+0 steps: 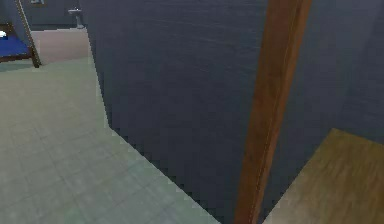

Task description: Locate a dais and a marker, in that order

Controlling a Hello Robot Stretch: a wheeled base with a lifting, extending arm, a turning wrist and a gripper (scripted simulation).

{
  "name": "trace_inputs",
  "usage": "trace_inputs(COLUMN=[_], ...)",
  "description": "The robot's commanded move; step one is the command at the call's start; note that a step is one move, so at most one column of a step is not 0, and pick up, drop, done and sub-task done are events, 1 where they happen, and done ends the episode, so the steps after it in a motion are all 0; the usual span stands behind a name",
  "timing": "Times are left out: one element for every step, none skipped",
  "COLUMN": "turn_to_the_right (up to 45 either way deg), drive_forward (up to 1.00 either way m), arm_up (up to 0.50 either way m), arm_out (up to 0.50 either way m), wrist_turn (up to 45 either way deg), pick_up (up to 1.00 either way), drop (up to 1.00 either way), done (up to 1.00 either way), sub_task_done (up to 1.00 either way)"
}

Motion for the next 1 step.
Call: trace_inputs(turn_to_the_right=[-12.0], drive_forward=[0.00], arm_up=[0.00], arm_out=[0.00], wrist_turn=[0.0], pick_up=[0.00], drop=[0.00], done=[0.00], sub_task_done=[0.00])
